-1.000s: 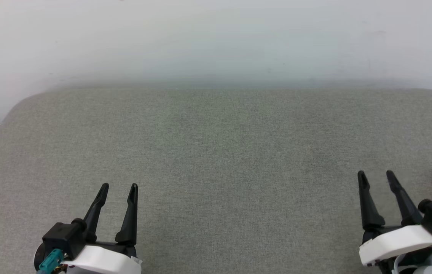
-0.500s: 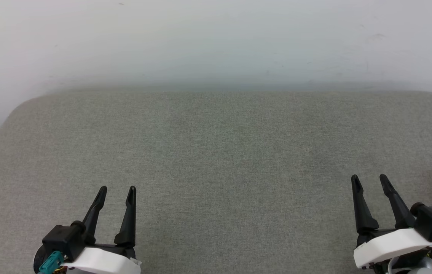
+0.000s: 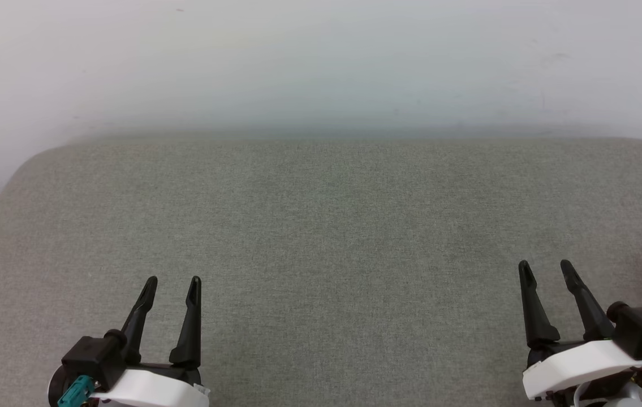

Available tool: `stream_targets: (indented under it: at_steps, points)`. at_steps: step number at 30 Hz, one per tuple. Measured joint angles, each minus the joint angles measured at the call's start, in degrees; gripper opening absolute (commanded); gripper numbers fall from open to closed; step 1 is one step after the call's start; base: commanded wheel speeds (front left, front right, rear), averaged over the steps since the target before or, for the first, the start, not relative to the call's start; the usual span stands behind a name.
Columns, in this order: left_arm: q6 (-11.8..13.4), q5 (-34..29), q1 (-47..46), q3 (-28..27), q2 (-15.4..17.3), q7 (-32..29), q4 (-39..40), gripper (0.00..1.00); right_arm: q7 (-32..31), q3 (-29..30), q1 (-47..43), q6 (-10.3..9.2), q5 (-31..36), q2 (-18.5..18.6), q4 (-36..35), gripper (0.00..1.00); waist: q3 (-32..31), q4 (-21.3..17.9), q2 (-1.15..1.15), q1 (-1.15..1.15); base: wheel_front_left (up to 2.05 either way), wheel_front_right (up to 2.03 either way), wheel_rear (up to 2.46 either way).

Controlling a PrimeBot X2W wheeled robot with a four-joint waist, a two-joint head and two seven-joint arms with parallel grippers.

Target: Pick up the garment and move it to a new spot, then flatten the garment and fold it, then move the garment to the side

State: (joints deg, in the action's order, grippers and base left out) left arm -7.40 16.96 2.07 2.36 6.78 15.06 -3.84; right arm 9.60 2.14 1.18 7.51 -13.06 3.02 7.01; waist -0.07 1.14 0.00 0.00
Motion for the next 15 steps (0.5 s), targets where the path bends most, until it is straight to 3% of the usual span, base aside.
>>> stream_targets:
  at_steps: [2,3,7,15]
  points:
    - [0.0,-0.08,0.02,-0.09,-0.09,0.01,0.08,1.0,-0.01,-0.03,-0.05,0.01,0.0,0.0,0.18,1.0,0.03,0.0,0.0,0.0,0.0,0.0,0.0]
    - [0.0,-0.08,0.09,-0.05,-0.12,-0.02,-0.38,0.0,-0.05,-0.05,-0.17,0.01,0.0,-0.01,0.66,0.0,0.02,-0.01,0.0,0.0,0.0,0.0,0.0]
    - [0.0,0.59,1.28,0.22,-0.41,-0.4,-2.29,0.0,-0.35,-0.02,-1.25,0.01,-0.6,-0.01,2.65,0.0,0.02,-0.02,0.0,0.0,0.0,0.0,0.0]
    - [0.0,8.94,1.09,-0.29,-0.48,-2.36,-3.16,0.0,-2.1,0.41,-1.17,0.01,-9.04,-0.01,3.19,0.0,0.04,-0.1,0.0,0.0,0.0,0.0,0.0]
